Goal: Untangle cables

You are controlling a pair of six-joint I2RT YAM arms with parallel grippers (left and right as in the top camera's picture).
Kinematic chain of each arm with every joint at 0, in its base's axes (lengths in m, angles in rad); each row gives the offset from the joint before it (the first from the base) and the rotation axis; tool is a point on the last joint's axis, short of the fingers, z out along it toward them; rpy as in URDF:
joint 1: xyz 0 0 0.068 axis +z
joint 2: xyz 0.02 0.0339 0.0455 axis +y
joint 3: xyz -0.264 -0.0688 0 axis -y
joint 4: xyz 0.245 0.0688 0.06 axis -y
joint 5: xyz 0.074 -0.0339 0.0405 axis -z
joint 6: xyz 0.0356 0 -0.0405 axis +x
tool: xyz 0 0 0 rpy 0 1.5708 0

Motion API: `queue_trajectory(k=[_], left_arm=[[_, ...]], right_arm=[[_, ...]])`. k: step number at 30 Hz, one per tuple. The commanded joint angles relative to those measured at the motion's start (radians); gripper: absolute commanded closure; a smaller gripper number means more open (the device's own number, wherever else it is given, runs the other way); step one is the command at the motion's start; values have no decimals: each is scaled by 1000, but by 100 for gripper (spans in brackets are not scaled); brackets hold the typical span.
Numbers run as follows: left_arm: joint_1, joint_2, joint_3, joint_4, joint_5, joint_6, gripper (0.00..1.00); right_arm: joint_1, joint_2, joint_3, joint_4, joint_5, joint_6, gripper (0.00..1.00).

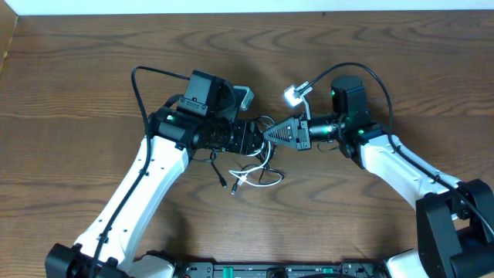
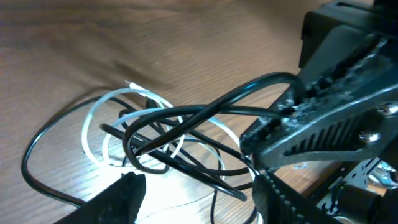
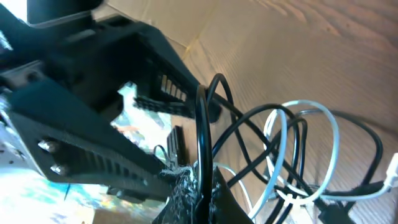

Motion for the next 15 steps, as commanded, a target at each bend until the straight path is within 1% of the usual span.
queue_trajectory(k=[1, 11, 15], left_arm=[[3, 6, 4, -3, -40, 9, 39], [3, 6, 0, -5, -84, 9, 39], [3, 6, 0, 3, -133, 8, 39]], right_arm=[[-4, 6, 0, 56, -54, 72, 99], [-18, 6, 1, 302, -107, 265, 99], [-24, 6, 1, 330, -130, 293, 99]])
